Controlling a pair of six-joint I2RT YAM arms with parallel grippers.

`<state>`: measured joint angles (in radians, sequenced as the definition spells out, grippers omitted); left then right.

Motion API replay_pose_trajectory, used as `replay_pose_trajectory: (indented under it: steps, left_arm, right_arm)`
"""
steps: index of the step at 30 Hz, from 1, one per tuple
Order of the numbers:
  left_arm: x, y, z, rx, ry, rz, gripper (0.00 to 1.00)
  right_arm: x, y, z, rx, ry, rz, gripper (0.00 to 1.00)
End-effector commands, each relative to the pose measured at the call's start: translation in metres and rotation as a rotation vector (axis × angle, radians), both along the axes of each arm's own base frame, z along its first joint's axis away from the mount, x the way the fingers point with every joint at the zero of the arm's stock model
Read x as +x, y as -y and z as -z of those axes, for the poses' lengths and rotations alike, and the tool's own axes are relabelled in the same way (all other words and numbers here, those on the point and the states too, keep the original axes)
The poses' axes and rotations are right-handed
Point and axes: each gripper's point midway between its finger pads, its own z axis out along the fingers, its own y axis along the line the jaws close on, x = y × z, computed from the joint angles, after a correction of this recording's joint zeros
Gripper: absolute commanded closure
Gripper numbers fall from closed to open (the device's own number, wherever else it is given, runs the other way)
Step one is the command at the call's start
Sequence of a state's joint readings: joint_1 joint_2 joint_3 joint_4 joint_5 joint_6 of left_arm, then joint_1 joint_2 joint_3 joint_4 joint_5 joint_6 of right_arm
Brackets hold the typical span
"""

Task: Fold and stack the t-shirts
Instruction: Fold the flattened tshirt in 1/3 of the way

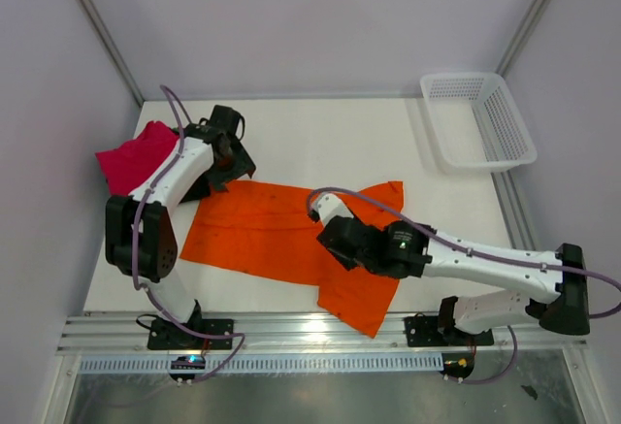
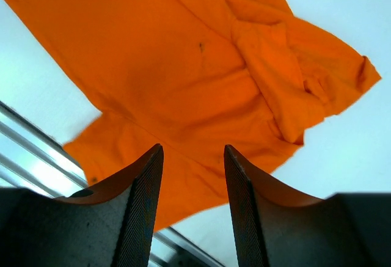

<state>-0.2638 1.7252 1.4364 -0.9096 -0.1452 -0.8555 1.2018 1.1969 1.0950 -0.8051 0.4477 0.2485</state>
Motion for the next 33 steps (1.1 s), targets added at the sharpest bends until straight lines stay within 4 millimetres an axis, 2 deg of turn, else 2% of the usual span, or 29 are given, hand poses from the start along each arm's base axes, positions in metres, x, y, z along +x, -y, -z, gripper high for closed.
replay_pose_trajectory:
  steps: [1,3,5,6,11,17,25,30,33]
  left_arm:
    - [0.008,-0.007,-0.024,0.024,0.072,-0.006,0.29]
    - [0.008,-0.008,-0.024,0.025,0.076,-0.006,0.29]
    - [0.008,-0.007,-0.024,0.024,0.074,-0.005,0.29]
    - [0.009,-0.007,-0.024,0.022,0.075,-0.005,0.29]
    - [0.012,-0.002,-0.021,0.006,0.066,0.003,0.29]
    - [0.015,0.001,-0.02,-0.002,0.063,0.015,0.29]
    - [0.012,0.002,-0.016,-0.009,0.048,0.022,0.29]
    - [0.008,-0.001,-0.015,0.004,0.041,0.033,0.29]
    - [0.006,0.0,-0.014,0.0,0.035,0.04,0.29]
  right_arm:
    - [-0.002,0.024,0.008,-0.275,0.118,-0.059,0.51]
    - [-0.014,0.021,0.023,-0.351,0.086,-0.094,0.51]
    - [-0.032,0.008,0.035,-0.422,0.084,-0.153,0.51]
    - [-0.039,0.01,0.038,-0.451,0.074,-0.146,0.51]
    - [-0.069,-0.013,0.047,-0.52,0.088,-0.18,0.51]
    - [-0.074,-0.012,0.057,-0.632,0.083,-0.151,0.51]
    - [-0.11,-0.029,0.082,-0.597,-0.122,-0.11,0.51]
    - [-0.122,-0.029,0.087,-0.615,-0.181,-0.015,0.51]
    - [-0.128,-0.021,0.094,-0.629,-0.21,0.037,0.51]
